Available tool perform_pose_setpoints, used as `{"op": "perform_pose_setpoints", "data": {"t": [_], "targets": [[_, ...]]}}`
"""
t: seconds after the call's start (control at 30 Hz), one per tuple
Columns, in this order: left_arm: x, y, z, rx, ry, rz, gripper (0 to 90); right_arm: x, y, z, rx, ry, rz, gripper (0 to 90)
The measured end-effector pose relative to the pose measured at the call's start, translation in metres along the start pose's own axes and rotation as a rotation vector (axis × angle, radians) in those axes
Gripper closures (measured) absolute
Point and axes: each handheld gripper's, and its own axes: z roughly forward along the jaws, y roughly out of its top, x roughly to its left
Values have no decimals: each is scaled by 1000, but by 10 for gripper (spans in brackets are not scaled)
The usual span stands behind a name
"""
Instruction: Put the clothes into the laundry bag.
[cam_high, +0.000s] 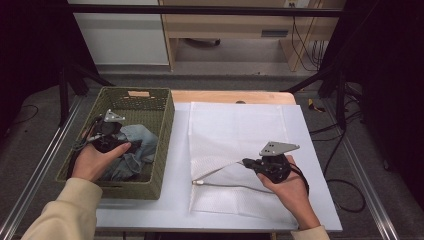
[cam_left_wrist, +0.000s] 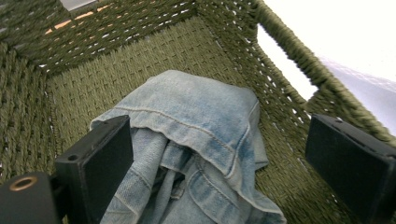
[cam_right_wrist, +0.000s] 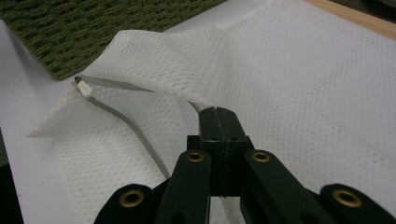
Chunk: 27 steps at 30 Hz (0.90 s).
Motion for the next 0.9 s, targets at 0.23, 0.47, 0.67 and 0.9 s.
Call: {"op": "perform_pose_setpoints", "data": {"t": [0.23, 0.47, 0.67, 0.9], "targets": [[8, -3, 19, 34, -12, -28, 67, 1, 1, 1, 1, 4, -4, 900], [12, -7, 34, 57, -18, -54, 61, 0, 0, 1, 3, 10, -5, 900], [15, -11, 43, 79, -19, -58, 61, 0, 1, 1, 3, 12, -6, 900], [21, -15, 53, 110, -39, -74, 35, 1, 1, 1, 4, 17, -8, 900]]}}
